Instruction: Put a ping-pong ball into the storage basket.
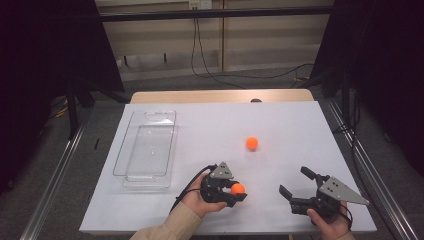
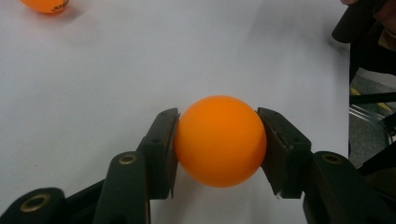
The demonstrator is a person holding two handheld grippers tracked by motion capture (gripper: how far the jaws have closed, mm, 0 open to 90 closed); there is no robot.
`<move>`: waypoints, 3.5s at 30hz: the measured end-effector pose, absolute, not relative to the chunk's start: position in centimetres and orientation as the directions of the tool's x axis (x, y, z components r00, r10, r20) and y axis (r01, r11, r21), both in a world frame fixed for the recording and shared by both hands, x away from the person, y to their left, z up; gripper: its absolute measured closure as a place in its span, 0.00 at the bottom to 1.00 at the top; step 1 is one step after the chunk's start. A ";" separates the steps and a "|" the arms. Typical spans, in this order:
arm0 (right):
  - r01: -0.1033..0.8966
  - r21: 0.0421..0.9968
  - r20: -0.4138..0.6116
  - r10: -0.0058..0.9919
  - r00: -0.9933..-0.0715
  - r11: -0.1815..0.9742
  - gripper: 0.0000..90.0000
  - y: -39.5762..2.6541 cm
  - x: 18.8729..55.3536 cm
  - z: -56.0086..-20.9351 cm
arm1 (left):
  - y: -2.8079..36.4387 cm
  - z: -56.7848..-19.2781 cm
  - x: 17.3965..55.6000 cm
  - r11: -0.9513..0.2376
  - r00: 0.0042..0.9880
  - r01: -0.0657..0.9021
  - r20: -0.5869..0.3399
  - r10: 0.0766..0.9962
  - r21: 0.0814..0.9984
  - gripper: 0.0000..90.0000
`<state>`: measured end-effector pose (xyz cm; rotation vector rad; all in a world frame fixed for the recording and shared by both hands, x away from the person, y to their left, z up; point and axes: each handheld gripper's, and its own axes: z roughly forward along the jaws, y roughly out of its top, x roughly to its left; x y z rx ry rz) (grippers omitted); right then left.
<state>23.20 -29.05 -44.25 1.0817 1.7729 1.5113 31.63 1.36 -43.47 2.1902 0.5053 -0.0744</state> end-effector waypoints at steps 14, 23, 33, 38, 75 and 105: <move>0.216 0.976 0.082 0.854 -0.514 0.036 0.03 -29.0 23.2 -44.2 | 2.0 -43.1 32.1 -0.527 0.906 0.401 -0.240 0.348 0.750 0.56; 0.216 0.976 0.086 0.854 -0.513 0.032 0.03 -29.0 23.2 -44.2 | 2.4 -42.9 32.3 -0.520 0.901 0.408 -0.240 0.360 0.751 0.56; 0.215 0.976 0.085 0.854 -0.513 0.033 0.03 -29.0 23.2 -44.2 | 2.8 -42.7 32.5 -0.516 0.899 0.410 -0.239 0.365 0.752 0.56; 0.213 0.976 0.083 0.855 -0.512 0.033 0.03 -29.1 23.2 -44.2 | 3.0 -42.6 32.6 -0.516 0.897 0.413 -0.240 0.370 0.751 0.56; 0.211 0.977 0.086 0.855 -0.512 0.029 0.03 -29.2 23.2 -44.2 | 4.6 -41.4 33.6 -0.473 0.870 0.454 -0.262 0.417 0.755 0.56; 0.211 0.977 0.085 0.854 -0.513 0.029 0.03 -29.2 23.2 -44.2 | 5.8 -40.5 34.2 -0.440 0.850 0.482 -0.283 0.444 0.758 0.56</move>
